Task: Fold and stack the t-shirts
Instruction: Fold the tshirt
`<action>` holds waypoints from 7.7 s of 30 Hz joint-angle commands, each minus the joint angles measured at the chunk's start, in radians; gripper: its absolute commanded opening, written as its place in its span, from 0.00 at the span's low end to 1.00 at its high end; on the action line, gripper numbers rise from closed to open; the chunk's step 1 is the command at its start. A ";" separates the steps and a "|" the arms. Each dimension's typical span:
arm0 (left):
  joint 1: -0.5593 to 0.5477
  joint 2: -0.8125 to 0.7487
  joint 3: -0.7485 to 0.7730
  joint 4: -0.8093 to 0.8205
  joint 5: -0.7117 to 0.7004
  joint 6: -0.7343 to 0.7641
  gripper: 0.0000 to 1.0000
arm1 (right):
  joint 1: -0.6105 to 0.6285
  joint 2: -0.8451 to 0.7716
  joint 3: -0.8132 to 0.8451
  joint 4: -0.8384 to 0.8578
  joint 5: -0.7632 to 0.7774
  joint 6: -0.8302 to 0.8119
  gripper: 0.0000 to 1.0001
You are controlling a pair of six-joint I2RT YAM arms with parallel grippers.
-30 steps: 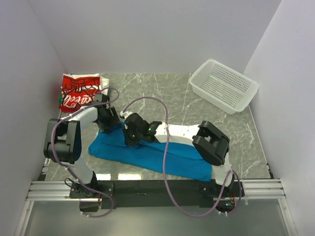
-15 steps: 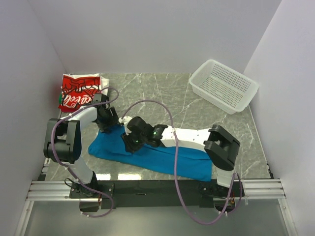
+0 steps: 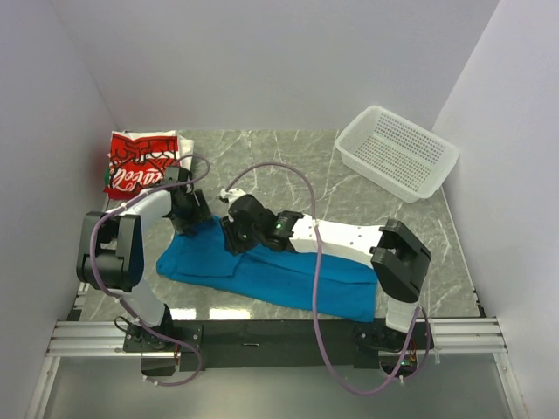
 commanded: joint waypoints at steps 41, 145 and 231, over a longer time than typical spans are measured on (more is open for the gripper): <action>-0.118 0.188 0.142 -0.045 -0.027 -0.014 0.74 | -0.238 -0.304 -0.638 -0.099 0.090 0.313 0.40; -0.156 0.852 1.246 -0.023 0.100 -0.049 0.77 | -0.261 -0.040 -0.273 -0.266 -0.042 0.148 0.39; -0.853 -0.447 -0.363 -0.083 -0.182 -0.546 0.70 | -0.176 -0.463 -0.742 -0.247 -0.010 0.376 0.13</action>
